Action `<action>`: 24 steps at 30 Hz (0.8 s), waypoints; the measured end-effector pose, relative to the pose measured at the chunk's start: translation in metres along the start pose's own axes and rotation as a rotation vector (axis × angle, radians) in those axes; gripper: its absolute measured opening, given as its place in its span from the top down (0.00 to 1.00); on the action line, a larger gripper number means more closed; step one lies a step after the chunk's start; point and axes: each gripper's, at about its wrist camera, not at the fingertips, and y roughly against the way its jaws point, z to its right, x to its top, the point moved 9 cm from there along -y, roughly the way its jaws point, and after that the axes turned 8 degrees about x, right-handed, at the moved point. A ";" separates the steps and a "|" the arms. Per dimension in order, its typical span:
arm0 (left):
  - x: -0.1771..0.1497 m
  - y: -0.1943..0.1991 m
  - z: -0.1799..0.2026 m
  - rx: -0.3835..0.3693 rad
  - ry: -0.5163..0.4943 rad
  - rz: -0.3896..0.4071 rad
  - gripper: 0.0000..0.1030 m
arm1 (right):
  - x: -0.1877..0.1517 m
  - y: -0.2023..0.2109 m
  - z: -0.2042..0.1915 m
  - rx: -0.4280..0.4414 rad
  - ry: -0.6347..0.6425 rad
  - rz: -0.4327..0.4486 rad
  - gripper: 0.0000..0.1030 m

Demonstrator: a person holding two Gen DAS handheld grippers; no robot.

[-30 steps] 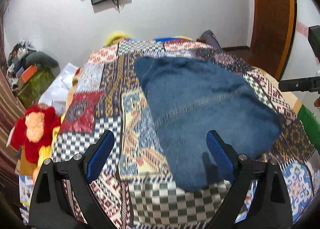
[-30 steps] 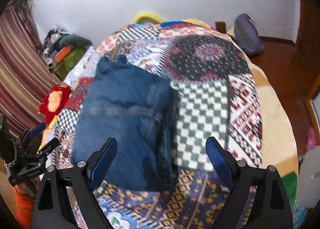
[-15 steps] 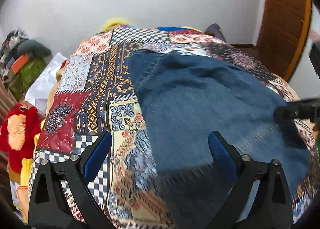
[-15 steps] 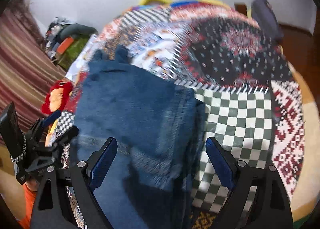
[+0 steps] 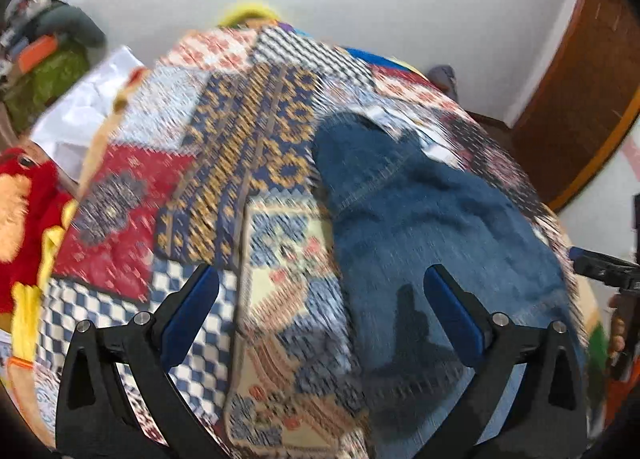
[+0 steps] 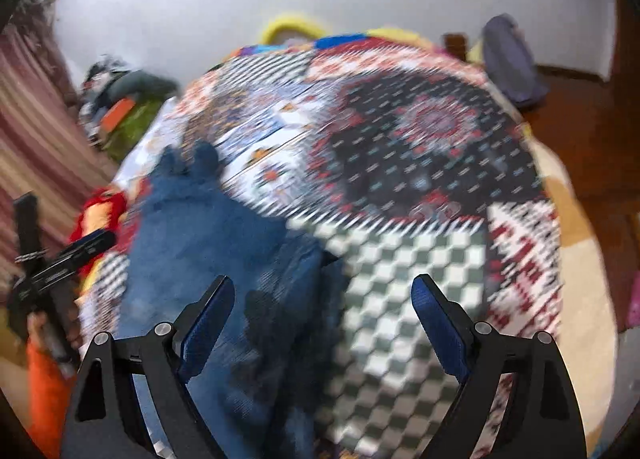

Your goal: Fold large clothes

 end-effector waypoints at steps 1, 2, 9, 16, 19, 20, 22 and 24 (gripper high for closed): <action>-0.008 0.001 0.004 -0.043 0.008 -0.027 0.00 | -0.006 -0.002 -0.006 0.021 0.002 -0.026 0.14; -0.015 0.000 0.007 -0.089 0.025 -0.058 0.00 | -0.014 -0.005 -0.012 0.040 0.010 -0.053 0.13; -0.064 -0.022 0.027 -0.289 0.113 -0.236 0.00 | -0.062 -0.047 -0.026 0.083 0.026 -0.190 0.10; -0.075 -0.051 0.039 -0.446 0.217 -0.337 0.00 | -0.060 -0.077 -0.018 0.197 -0.107 -0.210 0.05; -0.069 -0.056 0.050 -0.454 0.186 -0.327 0.00 | -0.051 -0.086 -0.021 0.211 -0.093 -0.225 0.04; -0.066 -0.057 0.054 -0.458 0.182 -0.325 0.00 | -0.048 -0.089 -0.023 0.219 -0.096 -0.223 0.04; -0.063 -0.059 0.061 -0.462 0.177 -0.320 0.00 | -0.044 -0.094 -0.024 0.234 -0.120 -0.215 0.04; -0.058 -0.061 0.067 -0.464 0.180 -0.312 0.00 | -0.041 -0.098 -0.026 0.247 -0.135 -0.219 0.05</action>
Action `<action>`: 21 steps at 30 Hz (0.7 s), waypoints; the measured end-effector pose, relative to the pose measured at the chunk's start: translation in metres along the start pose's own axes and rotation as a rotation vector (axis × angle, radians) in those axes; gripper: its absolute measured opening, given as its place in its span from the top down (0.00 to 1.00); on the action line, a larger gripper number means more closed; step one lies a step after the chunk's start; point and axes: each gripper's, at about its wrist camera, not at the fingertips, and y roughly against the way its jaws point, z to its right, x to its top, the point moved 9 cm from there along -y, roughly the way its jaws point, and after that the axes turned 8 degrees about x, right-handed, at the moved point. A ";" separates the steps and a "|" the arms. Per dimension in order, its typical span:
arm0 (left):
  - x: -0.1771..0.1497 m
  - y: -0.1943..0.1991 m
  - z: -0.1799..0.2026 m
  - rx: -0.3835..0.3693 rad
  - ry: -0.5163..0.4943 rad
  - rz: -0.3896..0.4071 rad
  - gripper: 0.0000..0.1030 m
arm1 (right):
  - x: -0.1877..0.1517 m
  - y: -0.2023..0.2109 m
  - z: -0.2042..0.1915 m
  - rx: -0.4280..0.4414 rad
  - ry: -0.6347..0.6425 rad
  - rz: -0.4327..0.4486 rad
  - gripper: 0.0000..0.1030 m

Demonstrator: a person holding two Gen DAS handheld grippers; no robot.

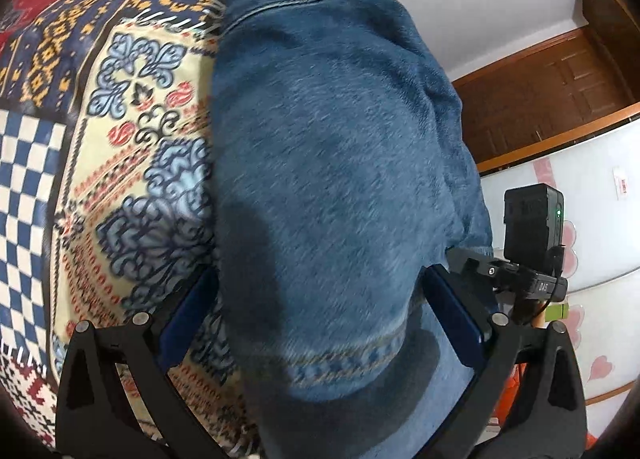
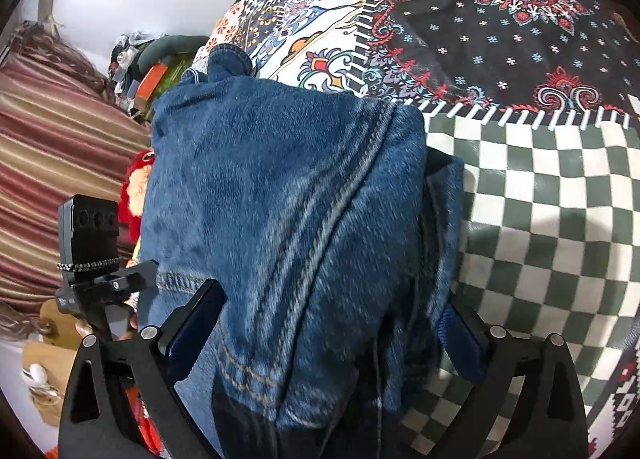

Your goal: Fold large clothes

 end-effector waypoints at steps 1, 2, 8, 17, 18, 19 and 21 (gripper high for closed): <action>0.003 0.000 0.003 -0.009 0.003 0.006 0.06 | 0.002 0.000 0.000 0.008 -0.011 0.005 0.07; 0.004 0.000 0.009 -0.032 0.013 0.010 0.08 | 0.003 0.001 0.000 0.019 -0.023 0.008 0.14; 0.009 0.017 0.020 -0.017 0.053 0.033 0.30 | 0.001 0.017 -0.007 0.055 -0.109 0.079 0.49; -0.006 0.114 0.049 0.071 -0.107 0.203 0.34 | -0.005 0.064 -0.090 0.008 0.077 0.142 0.60; -0.006 0.125 0.050 0.080 -0.119 0.223 0.34 | -0.006 0.068 -0.101 0.007 0.100 0.149 0.61; -0.008 0.140 0.052 0.089 -0.133 0.251 0.34 | -0.007 0.073 -0.115 0.005 0.126 0.158 0.61; -0.010 0.168 0.051 0.101 -0.151 0.297 0.34 | -0.009 0.079 -0.142 0.011 0.173 0.177 0.61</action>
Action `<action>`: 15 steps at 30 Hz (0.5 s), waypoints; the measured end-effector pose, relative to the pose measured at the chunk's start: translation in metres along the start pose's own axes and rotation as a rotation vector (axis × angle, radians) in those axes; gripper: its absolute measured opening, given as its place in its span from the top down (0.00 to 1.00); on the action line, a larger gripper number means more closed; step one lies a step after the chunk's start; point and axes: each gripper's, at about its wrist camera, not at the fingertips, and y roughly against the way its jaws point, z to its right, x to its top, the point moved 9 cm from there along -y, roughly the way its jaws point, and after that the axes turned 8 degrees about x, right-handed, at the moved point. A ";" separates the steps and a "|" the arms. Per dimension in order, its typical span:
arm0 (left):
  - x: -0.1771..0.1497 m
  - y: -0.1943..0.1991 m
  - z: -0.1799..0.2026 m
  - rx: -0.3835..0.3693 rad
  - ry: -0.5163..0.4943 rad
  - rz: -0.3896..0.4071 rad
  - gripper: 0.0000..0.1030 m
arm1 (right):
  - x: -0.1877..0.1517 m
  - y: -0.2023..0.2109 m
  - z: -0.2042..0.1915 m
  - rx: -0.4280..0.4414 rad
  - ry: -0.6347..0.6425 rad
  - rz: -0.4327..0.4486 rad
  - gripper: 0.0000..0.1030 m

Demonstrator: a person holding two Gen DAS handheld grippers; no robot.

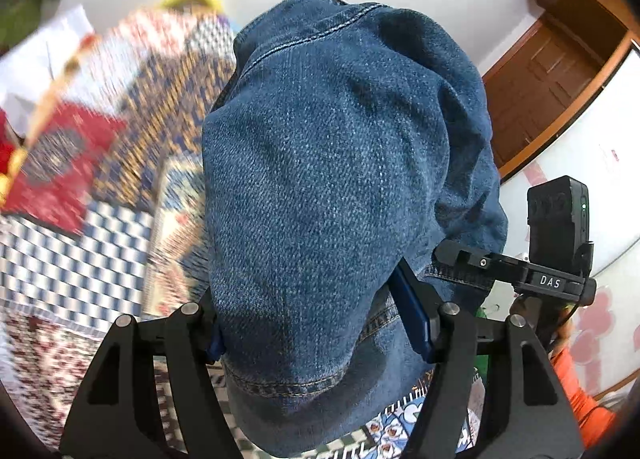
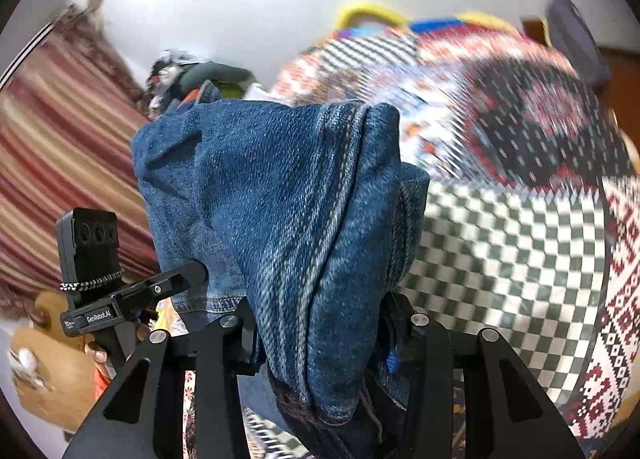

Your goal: Fold large clothes

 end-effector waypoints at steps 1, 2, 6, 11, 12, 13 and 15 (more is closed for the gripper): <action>0.003 0.014 -0.003 0.009 -0.009 0.023 0.34 | 0.000 0.002 -0.011 0.009 0.010 0.007 0.61; 0.007 0.027 -0.008 0.017 -0.014 0.038 0.34 | 0.002 0.003 -0.027 0.023 0.024 0.016 0.61; 0.011 0.074 -0.031 0.061 -0.024 0.103 0.34 | 0.004 -0.003 -0.074 0.056 0.066 0.029 0.61; -0.001 0.109 -0.066 0.092 0.016 0.139 0.34 | -0.004 -0.031 -0.125 0.092 0.099 0.005 0.61; -0.005 0.114 -0.075 0.101 0.027 0.141 0.34 | -0.007 -0.039 -0.133 0.099 0.104 -0.005 0.61; -0.011 0.118 -0.084 0.109 0.036 0.142 0.34 | -0.010 -0.046 -0.138 0.103 0.108 -0.014 0.61; -0.022 0.131 -0.099 0.130 0.056 0.141 0.34 | -0.017 -0.064 -0.149 0.115 0.107 -0.037 0.61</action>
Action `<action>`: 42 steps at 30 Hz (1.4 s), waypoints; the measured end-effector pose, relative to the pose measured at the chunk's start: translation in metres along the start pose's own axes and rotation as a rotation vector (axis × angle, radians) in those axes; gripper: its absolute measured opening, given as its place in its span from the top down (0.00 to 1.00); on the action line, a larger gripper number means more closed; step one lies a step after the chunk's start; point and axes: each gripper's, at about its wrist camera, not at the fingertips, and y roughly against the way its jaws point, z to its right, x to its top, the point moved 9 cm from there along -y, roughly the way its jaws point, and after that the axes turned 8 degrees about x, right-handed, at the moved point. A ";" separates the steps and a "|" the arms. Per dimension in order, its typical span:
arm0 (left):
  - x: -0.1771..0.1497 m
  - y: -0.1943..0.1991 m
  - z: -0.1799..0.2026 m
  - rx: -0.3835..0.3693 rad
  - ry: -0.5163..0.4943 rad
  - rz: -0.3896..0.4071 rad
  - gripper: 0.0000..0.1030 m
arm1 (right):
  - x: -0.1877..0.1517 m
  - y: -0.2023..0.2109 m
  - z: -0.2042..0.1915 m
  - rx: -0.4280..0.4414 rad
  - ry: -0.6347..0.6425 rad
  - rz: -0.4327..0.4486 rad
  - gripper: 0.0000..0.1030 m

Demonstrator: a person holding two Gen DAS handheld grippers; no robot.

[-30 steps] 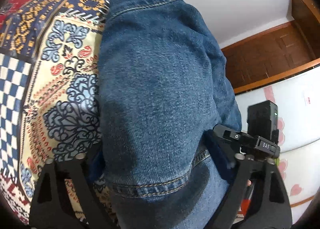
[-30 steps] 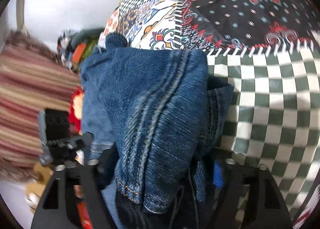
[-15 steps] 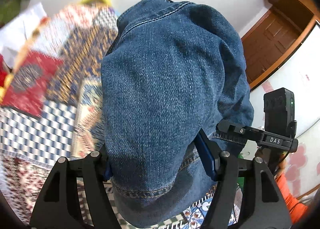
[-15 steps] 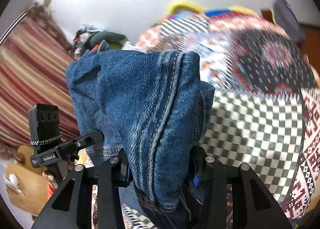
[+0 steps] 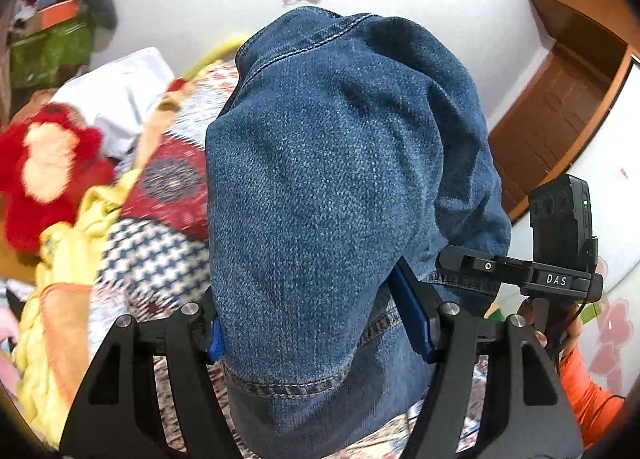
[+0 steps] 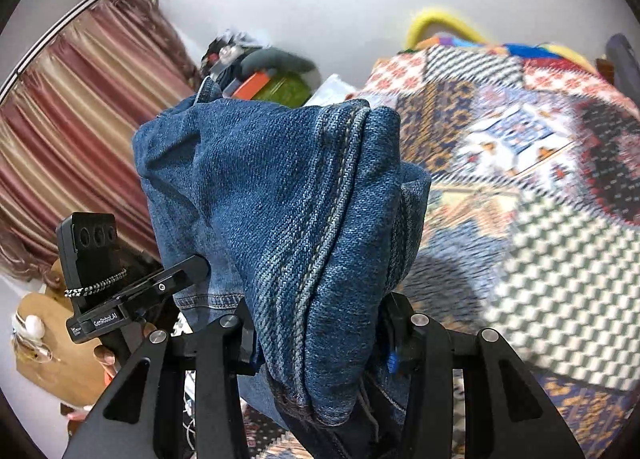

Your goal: Fold large clothes

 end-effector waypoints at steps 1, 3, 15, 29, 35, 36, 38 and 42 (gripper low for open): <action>-0.004 0.002 -0.009 0.009 0.009 -0.002 0.34 | -0.004 -0.011 -0.004 0.008 -0.005 -0.016 0.61; -0.014 0.000 -0.030 0.030 0.036 -0.016 0.34 | -0.012 -0.033 -0.007 0.025 -0.023 -0.047 0.61; -0.079 -0.099 -0.137 0.110 0.245 -0.184 0.34 | -0.060 -0.171 0.049 -0.021 -0.141 -0.282 0.61; -0.068 -0.117 -0.143 0.386 -0.017 -0.099 0.20 | -0.049 -0.173 0.099 -0.117 -0.094 -0.323 0.50; -0.065 -0.066 -0.120 0.450 -0.132 0.001 0.19 | -0.035 -0.112 0.057 -0.224 0.149 -0.230 0.50; -0.065 -0.061 -0.115 0.446 -0.133 0.010 0.19 | -0.036 -0.106 0.043 -0.218 0.192 -0.211 0.50; -0.070 -0.050 -0.104 0.439 -0.134 0.025 0.17 | -0.040 -0.100 0.026 -0.217 0.257 -0.187 0.50; -0.085 -0.048 -0.094 0.440 -0.133 0.017 0.13 | -0.058 -0.115 -0.002 -0.214 0.359 -0.179 0.47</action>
